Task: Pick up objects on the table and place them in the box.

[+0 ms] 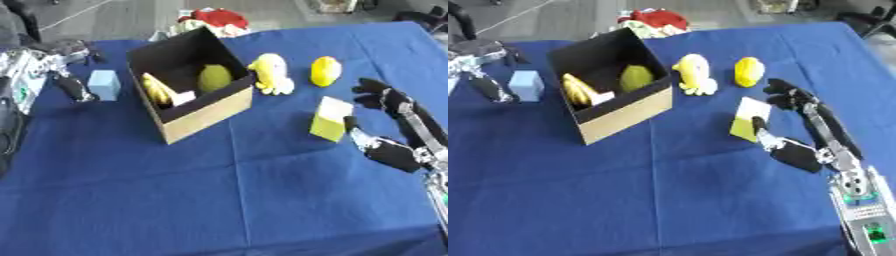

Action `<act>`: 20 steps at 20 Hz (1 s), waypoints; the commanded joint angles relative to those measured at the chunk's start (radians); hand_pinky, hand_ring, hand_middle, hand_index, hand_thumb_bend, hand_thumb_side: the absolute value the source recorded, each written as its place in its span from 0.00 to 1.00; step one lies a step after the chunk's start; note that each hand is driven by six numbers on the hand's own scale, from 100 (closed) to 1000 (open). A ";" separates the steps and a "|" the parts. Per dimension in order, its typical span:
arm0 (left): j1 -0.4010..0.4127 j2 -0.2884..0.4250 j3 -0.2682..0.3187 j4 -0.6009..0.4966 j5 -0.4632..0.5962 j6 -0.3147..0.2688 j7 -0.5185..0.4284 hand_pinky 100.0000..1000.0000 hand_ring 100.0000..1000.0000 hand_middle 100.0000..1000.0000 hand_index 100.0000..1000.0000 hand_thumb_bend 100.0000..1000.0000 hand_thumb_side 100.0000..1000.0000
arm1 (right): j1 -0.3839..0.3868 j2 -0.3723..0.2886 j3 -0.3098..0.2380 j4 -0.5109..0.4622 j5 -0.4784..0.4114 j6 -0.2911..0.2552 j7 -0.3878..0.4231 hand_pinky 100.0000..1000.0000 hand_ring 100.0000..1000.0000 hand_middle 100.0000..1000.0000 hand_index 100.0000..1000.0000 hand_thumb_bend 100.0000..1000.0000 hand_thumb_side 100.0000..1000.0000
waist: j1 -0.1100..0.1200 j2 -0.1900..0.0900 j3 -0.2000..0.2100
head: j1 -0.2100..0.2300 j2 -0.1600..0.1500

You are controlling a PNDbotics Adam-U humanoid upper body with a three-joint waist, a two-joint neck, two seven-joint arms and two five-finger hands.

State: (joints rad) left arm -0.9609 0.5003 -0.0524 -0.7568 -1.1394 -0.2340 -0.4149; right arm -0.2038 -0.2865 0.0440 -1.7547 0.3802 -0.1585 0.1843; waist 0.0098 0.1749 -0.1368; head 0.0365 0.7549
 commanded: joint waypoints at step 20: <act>-0.021 0.065 0.023 -0.316 0.219 0.042 0.124 0.67 0.47 0.44 0.60 0.23 0.00 | -0.023 -0.013 -0.007 -0.013 -0.004 -0.003 -0.001 0.82 0.79 0.80 0.94 0.14 0.23 | 0.001 0.012 -0.002 | -0.007 -0.027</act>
State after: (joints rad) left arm -0.9577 0.5269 -0.0334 -0.9988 -0.9638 -0.1892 -0.3021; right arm -0.2189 -0.2864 0.0435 -1.7547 0.3768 -0.1603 0.1857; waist 0.0100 0.1940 -0.1387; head 0.0333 0.7380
